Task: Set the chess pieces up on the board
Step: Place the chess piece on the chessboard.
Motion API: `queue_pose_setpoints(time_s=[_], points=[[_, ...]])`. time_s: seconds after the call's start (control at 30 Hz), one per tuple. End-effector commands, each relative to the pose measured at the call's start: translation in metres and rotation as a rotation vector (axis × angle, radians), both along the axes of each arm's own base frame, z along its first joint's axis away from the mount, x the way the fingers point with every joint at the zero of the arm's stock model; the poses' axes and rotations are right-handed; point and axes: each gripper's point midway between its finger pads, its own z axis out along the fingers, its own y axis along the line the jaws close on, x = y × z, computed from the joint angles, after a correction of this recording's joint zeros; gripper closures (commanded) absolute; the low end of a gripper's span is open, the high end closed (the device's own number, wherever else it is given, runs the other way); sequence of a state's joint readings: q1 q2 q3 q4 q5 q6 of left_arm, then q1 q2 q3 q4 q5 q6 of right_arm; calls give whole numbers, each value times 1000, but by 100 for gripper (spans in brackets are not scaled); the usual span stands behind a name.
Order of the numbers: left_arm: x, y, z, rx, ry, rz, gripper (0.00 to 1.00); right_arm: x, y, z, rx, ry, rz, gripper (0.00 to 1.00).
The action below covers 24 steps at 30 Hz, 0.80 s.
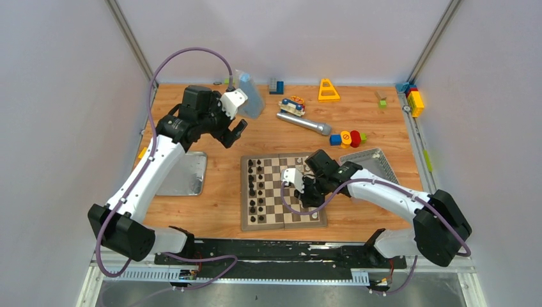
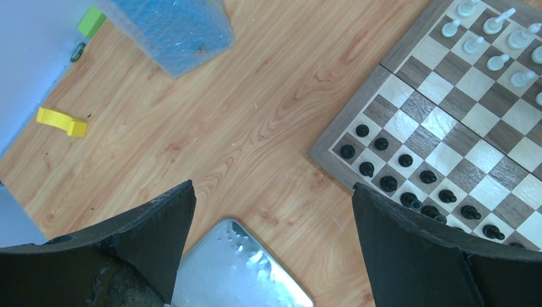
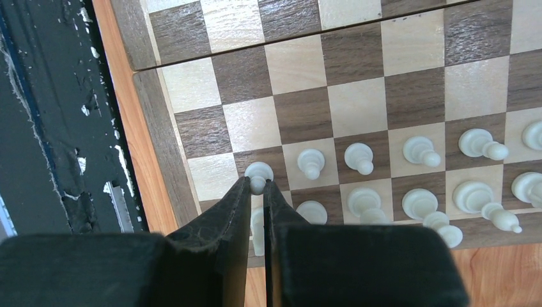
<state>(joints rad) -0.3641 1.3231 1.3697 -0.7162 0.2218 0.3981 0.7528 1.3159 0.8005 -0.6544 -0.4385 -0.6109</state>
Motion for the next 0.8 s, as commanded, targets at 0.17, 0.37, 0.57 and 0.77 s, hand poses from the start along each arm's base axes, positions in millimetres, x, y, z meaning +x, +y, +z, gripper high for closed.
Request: queue_pose_setpoints(time_s=[0.17,0.37,0.57,0.77], points=[[-3,-6,19,-69,-44,-17,0,7,6,-6,-13,-49,-4,100],[-4,-7,18,-71,-42,-21,0,3,4,-13,-34,-37,-3,100],[-5,-8,17,-75,-38,-28,0,1,3,-14,-38,-36,-2,100],[-6,-8,15,-76,-34,-30,0,-1,3,-16,-40,-31,-2,100]])
